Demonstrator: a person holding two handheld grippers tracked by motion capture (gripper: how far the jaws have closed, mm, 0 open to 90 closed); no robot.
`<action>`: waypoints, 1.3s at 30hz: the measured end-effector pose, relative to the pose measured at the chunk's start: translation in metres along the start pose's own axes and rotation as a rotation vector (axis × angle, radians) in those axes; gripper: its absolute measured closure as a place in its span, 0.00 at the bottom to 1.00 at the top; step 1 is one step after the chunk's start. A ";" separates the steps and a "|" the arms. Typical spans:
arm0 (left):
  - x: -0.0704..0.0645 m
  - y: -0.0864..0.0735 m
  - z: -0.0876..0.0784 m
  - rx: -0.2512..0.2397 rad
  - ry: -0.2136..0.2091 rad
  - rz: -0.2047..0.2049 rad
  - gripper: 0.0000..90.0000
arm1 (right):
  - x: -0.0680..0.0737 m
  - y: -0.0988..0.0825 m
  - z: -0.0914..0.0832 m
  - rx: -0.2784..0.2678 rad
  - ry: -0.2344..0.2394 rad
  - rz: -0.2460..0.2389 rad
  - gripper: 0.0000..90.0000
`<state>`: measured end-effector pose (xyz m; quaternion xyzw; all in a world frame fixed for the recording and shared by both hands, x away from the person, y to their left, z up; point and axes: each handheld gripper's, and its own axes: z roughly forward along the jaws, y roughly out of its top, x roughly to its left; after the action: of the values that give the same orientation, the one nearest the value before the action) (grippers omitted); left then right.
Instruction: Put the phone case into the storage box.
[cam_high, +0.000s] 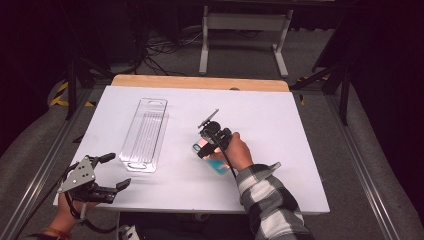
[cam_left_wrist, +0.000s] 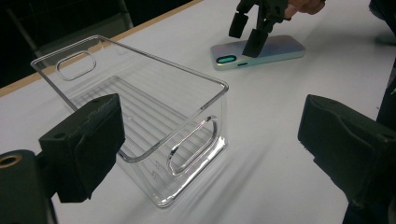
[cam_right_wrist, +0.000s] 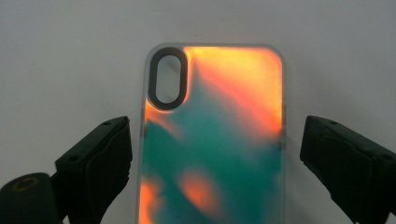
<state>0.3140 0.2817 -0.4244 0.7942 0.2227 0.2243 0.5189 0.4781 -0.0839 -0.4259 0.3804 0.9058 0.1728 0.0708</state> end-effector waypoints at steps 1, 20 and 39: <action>0.000 0.000 0.000 0.002 0.001 0.000 0.10 | -0.001 0.001 0.002 0.015 0.004 -0.004 0.11; -0.002 0.000 0.006 0.042 -0.039 0.011 0.14 | 0.006 0.011 0.012 0.088 -0.025 -0.029 0.19; 0.001 0.001 0.007 0.022 -0.016 -0.024 0.11 | 0.000 -0.025 -0.027 -0.312 -0.011 0.062 0.20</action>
<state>0.3186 0.2770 -0.4257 0.7991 0.2304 0.2091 0.5145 0.4542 -0.1074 -0.4098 0.3933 0.8554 0.3116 0.1287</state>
